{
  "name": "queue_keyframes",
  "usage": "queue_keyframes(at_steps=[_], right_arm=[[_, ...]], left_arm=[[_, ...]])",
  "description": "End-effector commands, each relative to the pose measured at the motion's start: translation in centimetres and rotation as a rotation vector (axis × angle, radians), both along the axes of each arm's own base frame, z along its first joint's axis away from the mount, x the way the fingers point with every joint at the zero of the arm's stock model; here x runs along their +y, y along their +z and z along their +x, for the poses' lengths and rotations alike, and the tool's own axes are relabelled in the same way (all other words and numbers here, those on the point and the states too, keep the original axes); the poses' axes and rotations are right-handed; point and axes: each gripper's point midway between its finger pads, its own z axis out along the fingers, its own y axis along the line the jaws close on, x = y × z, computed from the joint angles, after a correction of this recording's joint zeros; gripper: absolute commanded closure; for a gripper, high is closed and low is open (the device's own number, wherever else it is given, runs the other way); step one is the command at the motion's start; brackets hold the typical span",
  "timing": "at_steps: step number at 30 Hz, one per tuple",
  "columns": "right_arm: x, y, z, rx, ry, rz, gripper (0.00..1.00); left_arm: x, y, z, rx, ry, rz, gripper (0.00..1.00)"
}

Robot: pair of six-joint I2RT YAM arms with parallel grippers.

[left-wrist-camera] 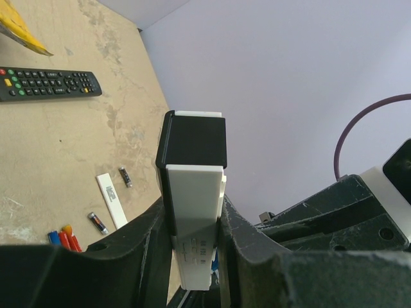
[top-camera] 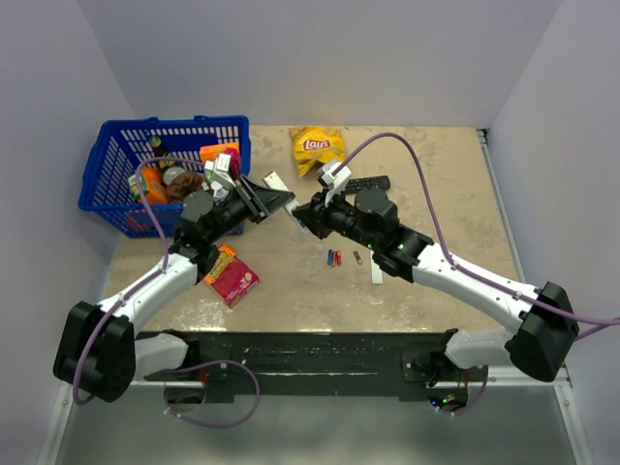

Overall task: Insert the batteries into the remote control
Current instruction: Load the battery into the remote control.

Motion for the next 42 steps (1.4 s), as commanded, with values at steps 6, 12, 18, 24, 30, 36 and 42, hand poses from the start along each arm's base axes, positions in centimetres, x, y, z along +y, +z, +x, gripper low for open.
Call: queue_keyframes(at_steps=[6,12,18,24,30,36,42], right_arm=[[-0.4,-1.7,-0.2,0.012,0.007,-0.073,1.0],[-0.3,-1.3,0.0,0.022,-0.006,-0.057,0.91],[-0.2,-1.0,0.1,0.031,-0.019,-0.037,0.85],[-0.1,-0.8,0.3,0.03,-0.019,-0.032,0.8],[0.1,-0.7,0.2,0.031,-0.012,-0.029,0.75],[0.2,-0.2,0.1,0.023,-0.002,-0.02,0.75],[0.5,0.1,-0.1,0.015,0.02,-0.02,0.75]], left_arm=[[0.1,4.2,-0.8,-0.133,-0.01,-0.057,1.0],[0.1,4.2,-0.9,-0.13,-0.013,-0.067,1.0],[0.1,4.1,-1.0,-0.126,-0.015,-0.069,1.0],[0.1,4.1,-1.1,-0.127,-0.021,-0.075,1.0],[0.0,4.3,-1.1,-0.129,-0.023,-0.08,1.0],[-0.1,4.2,-1.0,-0.13,-0.029,-0.079,1.0],[-0.3,4.0,-0.9,-0.124,-0.037,-0.078,1.0]])
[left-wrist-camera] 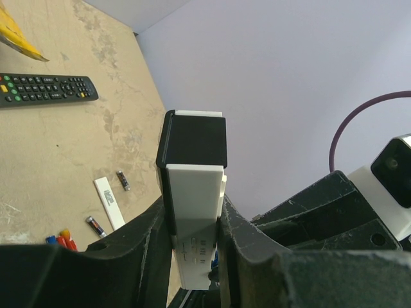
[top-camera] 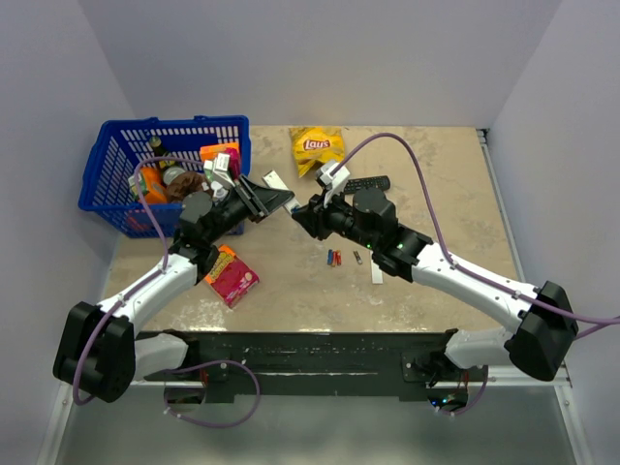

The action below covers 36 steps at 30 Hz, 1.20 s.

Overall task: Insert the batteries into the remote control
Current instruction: Load the battery into the remote control.

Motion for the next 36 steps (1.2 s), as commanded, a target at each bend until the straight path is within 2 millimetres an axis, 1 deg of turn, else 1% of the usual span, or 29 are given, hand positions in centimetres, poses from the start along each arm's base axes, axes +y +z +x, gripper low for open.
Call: queue_keyframes(at_steps=[1,6,10,18,21,25,26,29,30,32,36], right_arm=[[0.5,0.7,0.0,-0.007,0.02,-0.004,0.75],[0.4,0.4,0.1,-0.007,0.02,-0.018,0.71],[0.1,0.5,0.1,-0.012,0.009,-0.024,0.65],[0.3,0.6,0.1,-0.018,0.021,-0.028,0.65],[0.2,0.4,0.2,-0.014,0.014,-0.035,0.64],[-0.2,0.7,0.1,-0.022,0.002,-0.032,0.58],[-0.3,0.8,0.2,-0.021,-0.005,-0.032,0.54],[-0.6,1.3,0.2,-0.031,-0.013,-0.03,0.47],[-0.7,1.2,0.2,-0.03,-0.017,-0.035,0.46],[-0.9,1.8,0.2,-0.038,-0.026,-0.028,0.43],[-1.4,2.5,0.2,-0.05,-0.042,-0.027,0.41]], left_arm=[[-0.3,3.5,-0.8,-0.105,-0.035,-0.069,1.0],[-0.4,3.8,-0.8,-0.112,-0.047,-0.068,1.0],[-0.6,3.8,-0.7,-0.118,-0.056,-0.065,1.0],[-0.7,3.9,-0.6,-0.123,-0.061,-0.067,1.0],[-0.8,4.1,-0.6,-0.13,-0.065,-0.069,1.0],[-0.9,4.1,-0.6,-0.134,-0.074,-0.065,1.0],[-0.9,4.1,-0.7,-0.137,-0.075,-0.063,1.0],[-0.9,4.1,-0.6,-0.139,-0.079,-0.061,1.0],[-0.9,4.2,-0.7,-0.143,-0.081,-0.061,1.0],[-0.9,4.2,-0.7,-0.142,-0.084,-0.059,1.0],[-1.1,4.2,-0.7,-0.144,-0.097,-0.058,1.0]])
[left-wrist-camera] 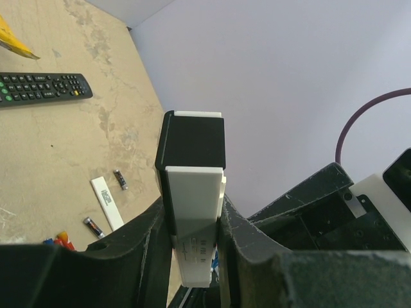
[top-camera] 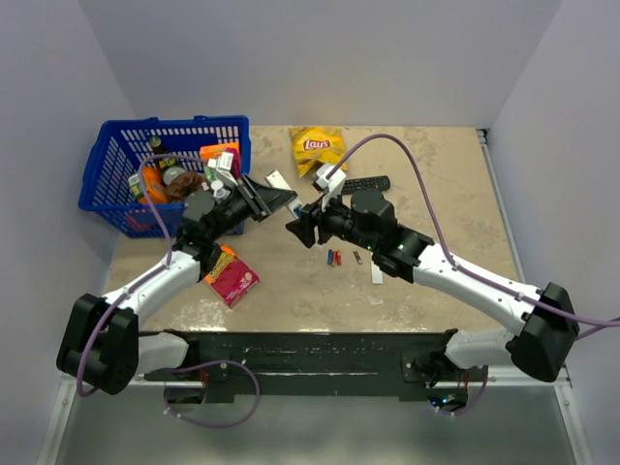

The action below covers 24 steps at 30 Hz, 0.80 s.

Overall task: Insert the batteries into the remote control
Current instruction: Load the battery into the remote control.

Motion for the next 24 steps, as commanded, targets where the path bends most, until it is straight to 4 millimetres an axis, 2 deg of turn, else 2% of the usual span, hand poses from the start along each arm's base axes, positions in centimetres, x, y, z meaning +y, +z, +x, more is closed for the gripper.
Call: queue_keyframes(at_steps=[1,7,10,13,17,18,19,21,22,24], right_arm=[[-1.6,2.9,1.2,-0.063,-0.082,0.004,0.41],[-2.5,5.9,1.2,-0.114,-0.094,0.018,0.38],[-2.9,6.4,1.1,-0.115,-0.083,-0.003,0.36],[-3.2,8.0,0.8,-0.141,-0.066,0.0,0.33],[-3.7,9.3,0.2,-0.18,0.01,0.016,0.35],[-4.6,9.6,0.9,-0.194,0.004,0.017,0.35],[-4.4,9.4,0.2,-0.195,0.078,0.027,0.35],[-5.6,10.3,0.6,-0.286,0.118,0.018,0.33],[-5.4,10.0,-0.5,-0.314,0.203,0.013,0.33],[-5.8,10.3,-1.2,-0.428,0.265,-0.033,0.33]], left_arm=[[-0.6,4.7,-1.0,-0.14,-0.072,-0.06,1.0],[-0.8,4.8,-1.1,-0.142,-0.091,-0.057,1.0],[-0.8,4.6,-1.2,-0.14,-0.096,-0.055,1.0],[-1.0,4.6,-1.3,-0.14,-0.113,-0.054,1.0],[-1.2,4.9,-1.6,-0.147,-0.139,-0.053,1.0],[-1.2,4.9,-1.6,-0.147,-0.143,-0.052,1.0],[-1.4,4.9,-1.8,-0.148,-0.154,-0.051,1.0],[-1.5,4.9,-2.0,-0.148,-0.178,-0.047,1.0],[-1.6,4.9,-2.0,-0.148,-0.186,-0.046,1.0],[-1.8,5.1,-2.3,-0.151,-0.211,-0.042,1.0]])
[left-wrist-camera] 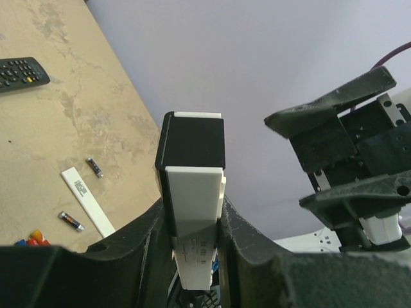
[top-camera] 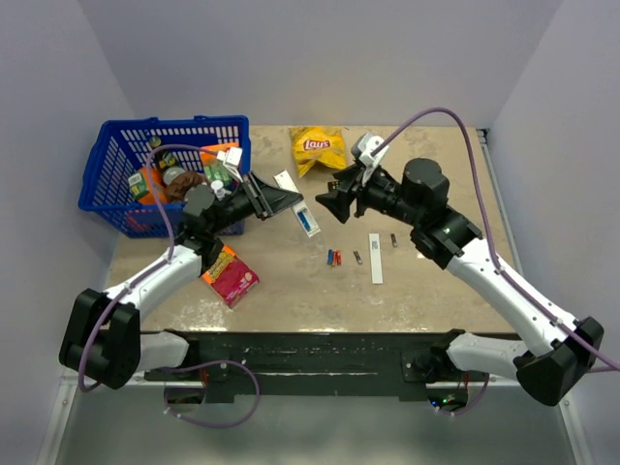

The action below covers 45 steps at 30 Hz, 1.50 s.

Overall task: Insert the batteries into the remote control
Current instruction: Load the battery into the remote control.

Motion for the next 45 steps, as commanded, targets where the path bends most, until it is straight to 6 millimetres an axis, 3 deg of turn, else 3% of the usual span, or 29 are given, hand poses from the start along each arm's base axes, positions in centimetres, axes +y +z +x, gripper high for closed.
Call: queue_keyframes(at_steps=[1,6,13,18,21,22,26,45], right_arm=[[0.2,2.1,-3.5,-0.26,0.266,-0.057,0.33],[0.4,0.5,-4.3,-0.338,0.38,-0.183,0.28],[0.9,0.3,-4.5,-0.472,0.462,-0.244,0.27],[1.5,1.4,-4.7,-0.547,0.51,-0.235,0.33],[2.2,1.5,-5.1,-0.561,0.573,-0.222,0.42],[2.4,1.8,-5.4,-0.571,0.598,-0.211,0.51],[3.1,1.3,-5.1,-0.558,0.631,-0.213,0.63],[4.4,-0.2,-4.0,-0.519,0.66,-0.258,0.72]], left_arm=[[-0.4,3.7,-0.9,-0.101,-0.075,-0.041,1.0],[-0.7,4.0,-1.3,-0.097,-0.109,-0.029,1.0],[-1.0,4.6,-1.3,-0.084,-0.135,-0.019,1.0],[-1.1,4.5,-1.4,-0.072,-0.144,-0.008,1.0],[-1.1,4.3,-1.2,-0.061,-0.142,0.011,1.0],[-1.2,4.4,-1.3,-0.065,-0.146,0.015,1.0],[-1.2,4.4,-1.2,-0.067,-0.143,0.027,1.0],[-1.2,4.4,-0.7,-0.081,-0.13,0.084,1.0]])
